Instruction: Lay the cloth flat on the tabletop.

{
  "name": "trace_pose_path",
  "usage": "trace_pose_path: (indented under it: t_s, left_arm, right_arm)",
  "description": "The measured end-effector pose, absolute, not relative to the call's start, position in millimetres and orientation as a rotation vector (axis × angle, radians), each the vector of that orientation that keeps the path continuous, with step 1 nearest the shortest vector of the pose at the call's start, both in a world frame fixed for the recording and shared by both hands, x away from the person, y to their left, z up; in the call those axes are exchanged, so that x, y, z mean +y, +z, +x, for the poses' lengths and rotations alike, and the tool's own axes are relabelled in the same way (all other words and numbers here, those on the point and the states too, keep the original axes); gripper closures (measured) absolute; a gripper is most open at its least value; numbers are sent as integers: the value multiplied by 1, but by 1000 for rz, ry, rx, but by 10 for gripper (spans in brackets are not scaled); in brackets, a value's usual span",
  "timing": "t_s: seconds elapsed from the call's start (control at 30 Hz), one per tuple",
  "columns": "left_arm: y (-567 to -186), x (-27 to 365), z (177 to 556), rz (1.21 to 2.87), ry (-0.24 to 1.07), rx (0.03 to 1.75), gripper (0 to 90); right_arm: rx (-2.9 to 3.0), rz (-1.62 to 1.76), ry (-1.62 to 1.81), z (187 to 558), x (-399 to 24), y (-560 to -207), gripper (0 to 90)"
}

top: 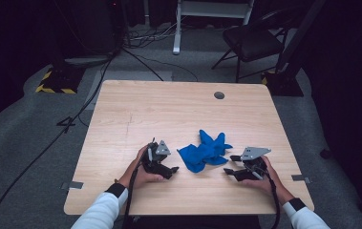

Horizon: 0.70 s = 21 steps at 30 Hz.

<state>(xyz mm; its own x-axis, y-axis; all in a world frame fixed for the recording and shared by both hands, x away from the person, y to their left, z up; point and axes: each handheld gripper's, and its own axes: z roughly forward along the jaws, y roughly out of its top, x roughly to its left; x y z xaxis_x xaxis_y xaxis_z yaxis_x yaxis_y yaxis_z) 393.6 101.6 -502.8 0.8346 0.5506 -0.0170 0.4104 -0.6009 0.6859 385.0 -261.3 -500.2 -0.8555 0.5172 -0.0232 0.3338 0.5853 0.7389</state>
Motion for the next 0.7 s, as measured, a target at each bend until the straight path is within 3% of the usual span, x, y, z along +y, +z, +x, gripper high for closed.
trace_pose_path:
  t_s: [0.27,0.43,0.53,0.6,0.67,0.7]
  left_arm:
    - [-502,92,403,2270,259,692,279]
    - [-501,89,409,2257,249,685,424]
    - [-500,87,414,2257,234,679,508]
    - [-499,84,416,2265,255,669,621]
    - [-499,81,418,2267,247,652,703]
    - [-499,79,419,2271,248,646,703]
  right_arm:
    - [2589,687,1142,389,-246,-500,411]
    - [2594,675,1153,389,-244,-500,521]
    - [2598,663,1151,389,-244,-499,624]
    - [2595,648,1139,388,-244,-498,723]
    - [2596,641,1135,388,-244,-498,759]
    - [2596,641,1135,388,-244,-498,759]
